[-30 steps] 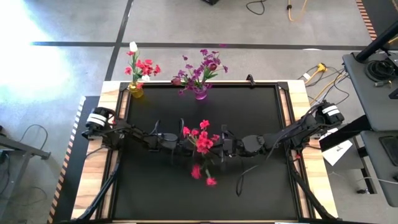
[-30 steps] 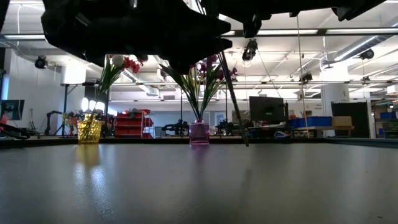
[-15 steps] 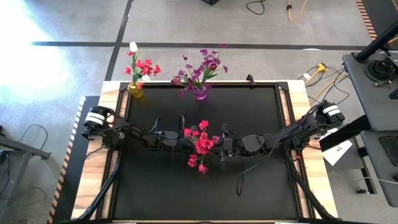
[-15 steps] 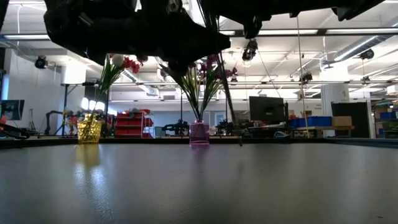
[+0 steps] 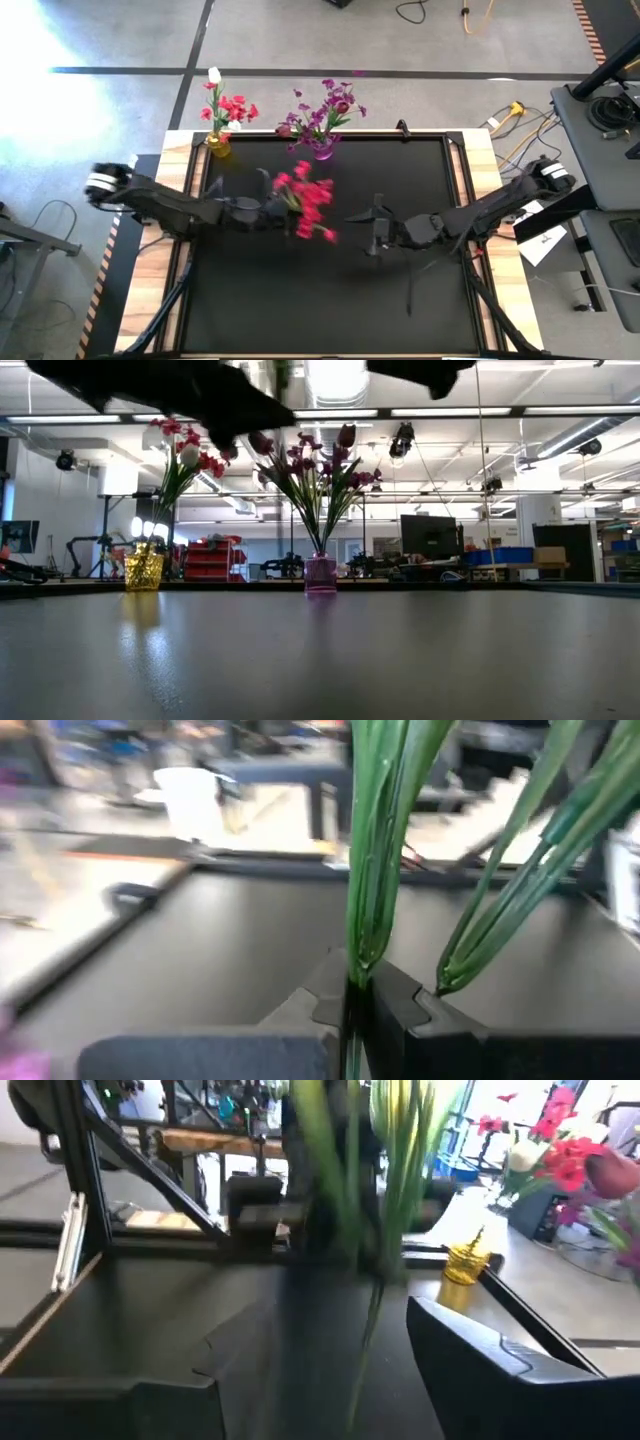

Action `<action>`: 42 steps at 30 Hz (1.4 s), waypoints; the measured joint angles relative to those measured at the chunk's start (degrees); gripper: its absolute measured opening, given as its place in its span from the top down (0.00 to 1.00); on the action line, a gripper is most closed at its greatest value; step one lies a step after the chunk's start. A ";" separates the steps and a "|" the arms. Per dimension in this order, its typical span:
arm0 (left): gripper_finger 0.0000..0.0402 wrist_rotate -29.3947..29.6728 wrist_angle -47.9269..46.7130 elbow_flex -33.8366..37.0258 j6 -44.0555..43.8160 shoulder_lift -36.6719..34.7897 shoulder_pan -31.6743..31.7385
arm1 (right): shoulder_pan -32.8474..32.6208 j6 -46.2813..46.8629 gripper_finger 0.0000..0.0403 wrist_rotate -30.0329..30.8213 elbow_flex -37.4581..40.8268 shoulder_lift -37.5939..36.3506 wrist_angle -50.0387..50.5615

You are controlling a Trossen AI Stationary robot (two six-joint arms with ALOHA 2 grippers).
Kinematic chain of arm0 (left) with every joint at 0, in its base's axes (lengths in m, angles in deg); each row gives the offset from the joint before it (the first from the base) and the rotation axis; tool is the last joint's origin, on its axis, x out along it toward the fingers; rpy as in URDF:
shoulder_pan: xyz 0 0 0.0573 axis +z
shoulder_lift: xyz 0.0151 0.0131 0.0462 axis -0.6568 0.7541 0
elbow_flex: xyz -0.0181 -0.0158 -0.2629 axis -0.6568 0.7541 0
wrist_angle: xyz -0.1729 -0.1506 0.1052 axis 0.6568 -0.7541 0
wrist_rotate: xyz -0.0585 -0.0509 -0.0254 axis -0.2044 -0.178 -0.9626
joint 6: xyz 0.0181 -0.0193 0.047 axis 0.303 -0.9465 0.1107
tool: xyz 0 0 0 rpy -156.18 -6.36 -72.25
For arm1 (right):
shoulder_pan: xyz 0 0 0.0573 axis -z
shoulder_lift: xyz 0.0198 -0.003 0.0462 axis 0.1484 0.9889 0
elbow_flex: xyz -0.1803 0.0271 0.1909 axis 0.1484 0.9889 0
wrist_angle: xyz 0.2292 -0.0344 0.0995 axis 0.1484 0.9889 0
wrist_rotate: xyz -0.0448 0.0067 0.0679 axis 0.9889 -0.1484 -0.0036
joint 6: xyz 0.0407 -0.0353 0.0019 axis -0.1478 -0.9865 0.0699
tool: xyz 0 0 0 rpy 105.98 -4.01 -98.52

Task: Sort flowers into vase by color
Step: Put the red flowers into the yellow vase

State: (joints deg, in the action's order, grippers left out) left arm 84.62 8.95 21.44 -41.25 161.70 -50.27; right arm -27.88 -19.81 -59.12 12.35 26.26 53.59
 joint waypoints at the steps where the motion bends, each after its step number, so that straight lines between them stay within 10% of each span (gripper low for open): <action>1: 1.00 2.28 -1.58 1.14 0.53 -3.27 0.00 | -0.61 0.04 0.45 0.93 0.34 -1.30 1.56; 10: 1.00 51.22 -23.90 6.94 5.07 -31.03 0.18 | -6.16 3.05 0.40 8.81 5.69 -7.79 4.27; 15: 1.00 61.89 -24.12 9.42 11.23 -40.94 3.66 | -6.65 7.24 0.41 10.81 8.98 -7.71 3.69; 21: 1.00 60.20 -24.03 12.29 11.77 -49.12 14.77 | -6.89 11.14 0.42 10.80 11.03 -7.30 4.10; 26: 1.00 46.61 -18.99 13.67 12.00 -51.81 29.01 | -6.89 11.16 0.42 10.78 11.05 -7.25 3.69; 35: 1.00 26.86 -12.21 14.66 8.84 -47.29 51.10 | -6.89 9.75 0.42 10.79 11.05 -7.25 3.49; 42: 1.00 25.18 -8.75 15.01 7.52 -40.00 57.91 | -6.87 8.96 0.42 12.22 11.05 -7.25 3.49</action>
State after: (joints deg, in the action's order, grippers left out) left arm 109.80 0.20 36.45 -33.72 121.70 7.64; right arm -34.75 -10.85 -46.90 23.40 19.00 57.08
